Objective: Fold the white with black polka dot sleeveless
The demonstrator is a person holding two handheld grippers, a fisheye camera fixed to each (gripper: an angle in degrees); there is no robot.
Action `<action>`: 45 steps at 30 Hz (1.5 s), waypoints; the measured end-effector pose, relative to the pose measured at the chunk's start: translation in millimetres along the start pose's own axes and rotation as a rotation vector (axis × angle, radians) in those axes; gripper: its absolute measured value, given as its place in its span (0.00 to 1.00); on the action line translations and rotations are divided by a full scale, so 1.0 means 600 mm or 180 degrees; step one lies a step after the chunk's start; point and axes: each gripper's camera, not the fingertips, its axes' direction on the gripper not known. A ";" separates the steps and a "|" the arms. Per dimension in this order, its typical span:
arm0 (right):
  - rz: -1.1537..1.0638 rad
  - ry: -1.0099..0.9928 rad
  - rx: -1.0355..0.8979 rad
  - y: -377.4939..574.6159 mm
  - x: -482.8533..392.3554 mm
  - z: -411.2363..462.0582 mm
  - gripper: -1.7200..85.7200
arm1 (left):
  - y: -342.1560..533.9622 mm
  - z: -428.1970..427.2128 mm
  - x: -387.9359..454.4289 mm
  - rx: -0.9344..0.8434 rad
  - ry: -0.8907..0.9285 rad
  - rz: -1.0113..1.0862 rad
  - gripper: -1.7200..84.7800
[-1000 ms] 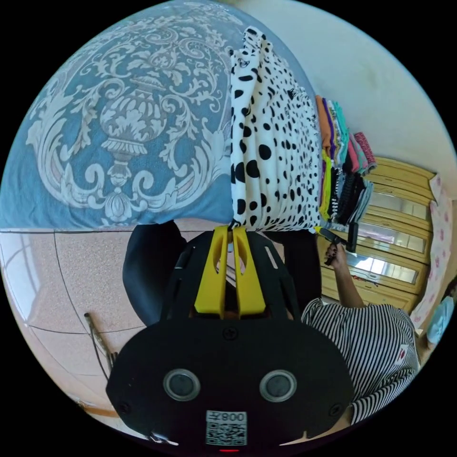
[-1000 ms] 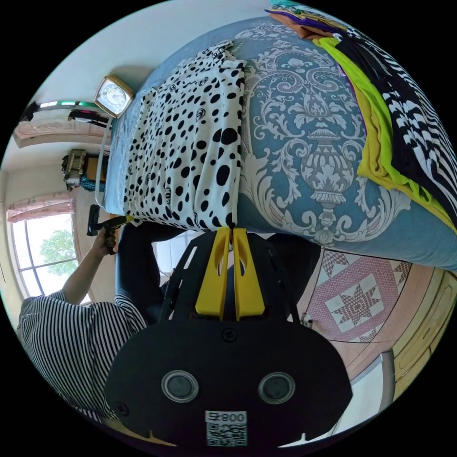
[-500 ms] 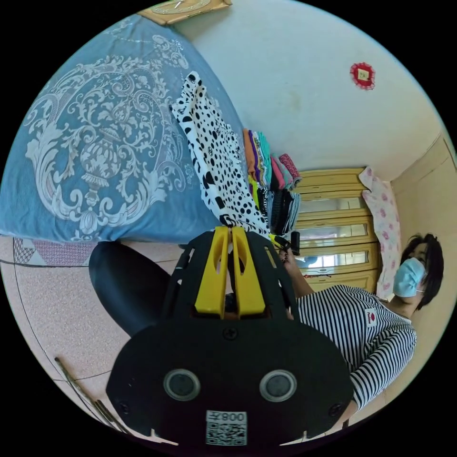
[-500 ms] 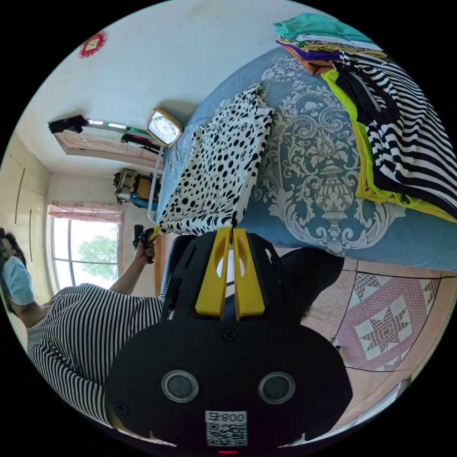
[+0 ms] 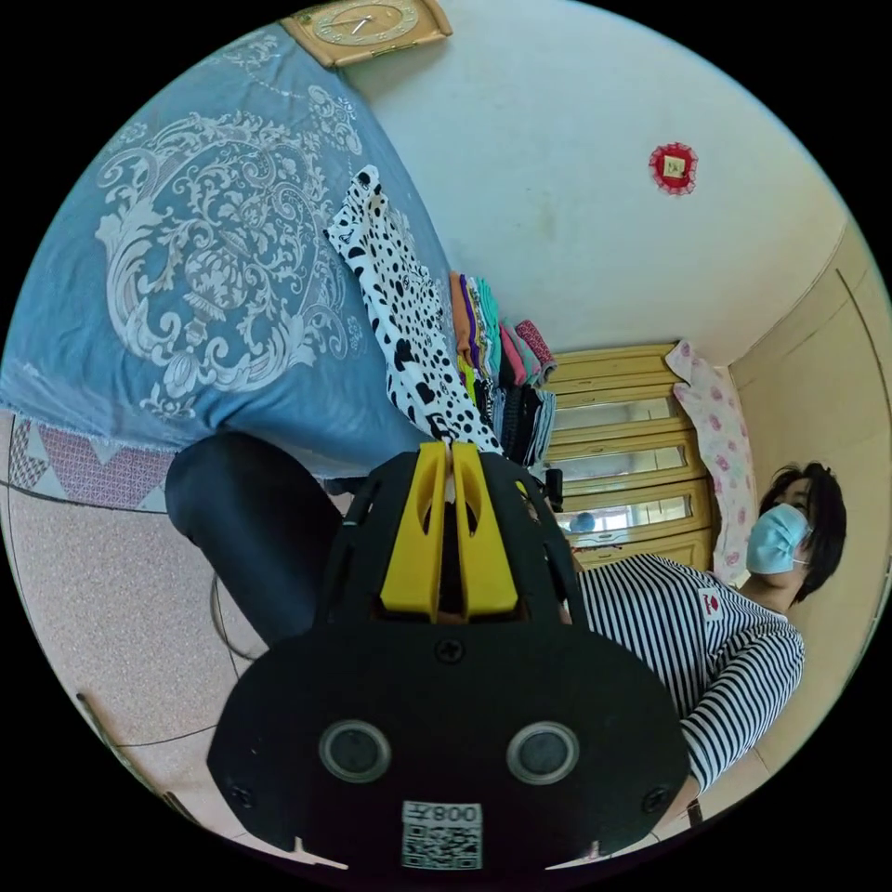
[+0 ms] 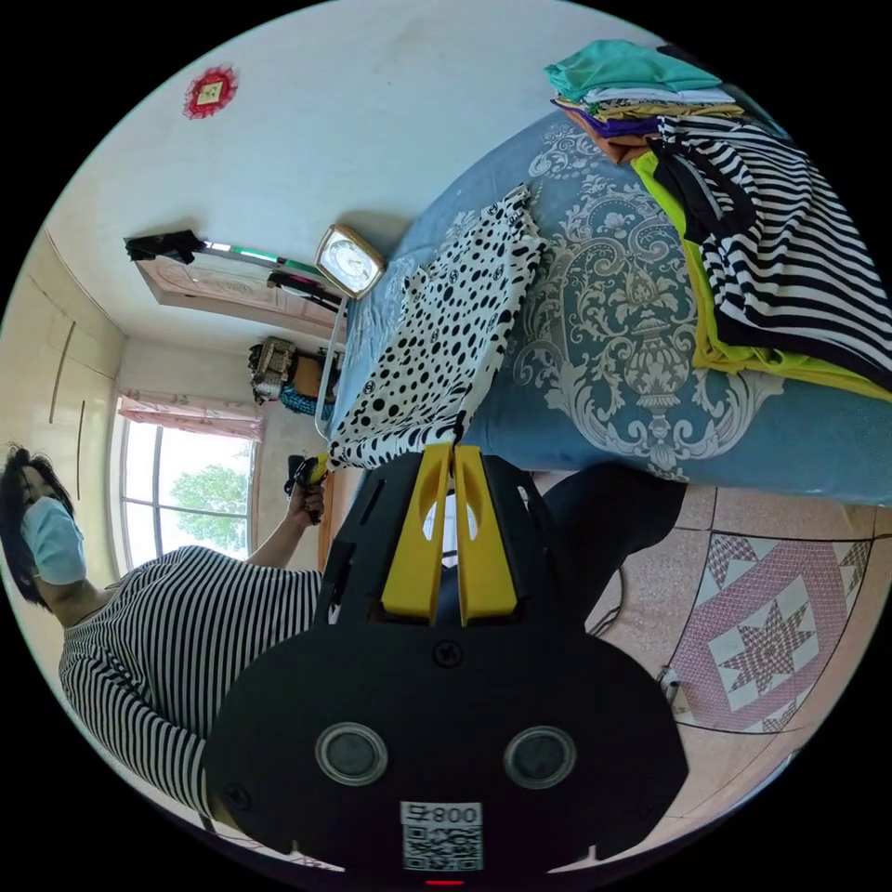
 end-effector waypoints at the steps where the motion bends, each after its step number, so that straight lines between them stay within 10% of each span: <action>1: 0.0012 0.0022 -0.0004 0.004 0.005 0.003 0.02 | 0.003 0.000 -0.004 0.0000 -0.0013 -0.0018 0.03; 23: 0.0822 0.0426 -0.0234 -0.043 0.199 0.146 0.03 | -0.226 0.123 -0.017 -0.0126 -0.1228 -0.0203 0.09; 45: 0.0053 0.1674 -0.0260 -0.565 0.130 0.477 0.07 | -0.669 0.389 -0.008 -0.0413 -0.2281 0.0104 0.05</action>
